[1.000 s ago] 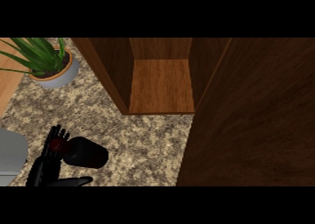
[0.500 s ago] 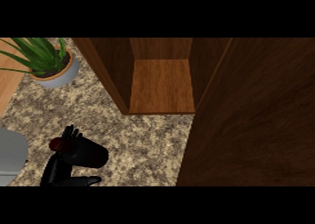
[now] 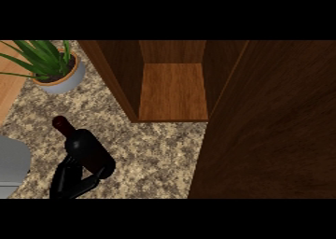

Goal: Pick up the wine, place it into the cabinet and close the cabinet

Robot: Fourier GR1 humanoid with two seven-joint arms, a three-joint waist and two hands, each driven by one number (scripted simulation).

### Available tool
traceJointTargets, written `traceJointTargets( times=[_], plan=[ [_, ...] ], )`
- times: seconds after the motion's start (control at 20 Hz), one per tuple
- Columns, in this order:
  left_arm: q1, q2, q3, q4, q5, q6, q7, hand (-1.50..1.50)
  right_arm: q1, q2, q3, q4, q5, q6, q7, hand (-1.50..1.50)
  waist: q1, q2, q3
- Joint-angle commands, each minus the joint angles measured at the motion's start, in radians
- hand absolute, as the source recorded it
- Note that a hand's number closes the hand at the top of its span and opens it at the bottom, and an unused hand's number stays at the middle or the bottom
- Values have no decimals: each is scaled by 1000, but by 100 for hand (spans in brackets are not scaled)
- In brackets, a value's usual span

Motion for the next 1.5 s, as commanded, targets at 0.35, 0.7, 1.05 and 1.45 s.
traceJointTargets(
  times=[0.35,0.7,1.05,1.45],
  plan=[
    [-11,-16,-18,-5,-44,74,-100,150,118,-63,49,-221,97,-8,14,-150,-5,-1,0],
    [-128,88,-29,151,-49,-92,-134,150,106,-47,63,-166,83,-20,-29,-150,-8,1,-1],
    [-95,63,-94,42,-54,-137,-92,150,178,-82,13,-140,27,-4,-134,-150,4,2,1],
    [-6,-47,-215,-237,-31,-86,86,150,170,-107,4,-175,27,-9,-104,-150,6,-2,2]
  ],
)
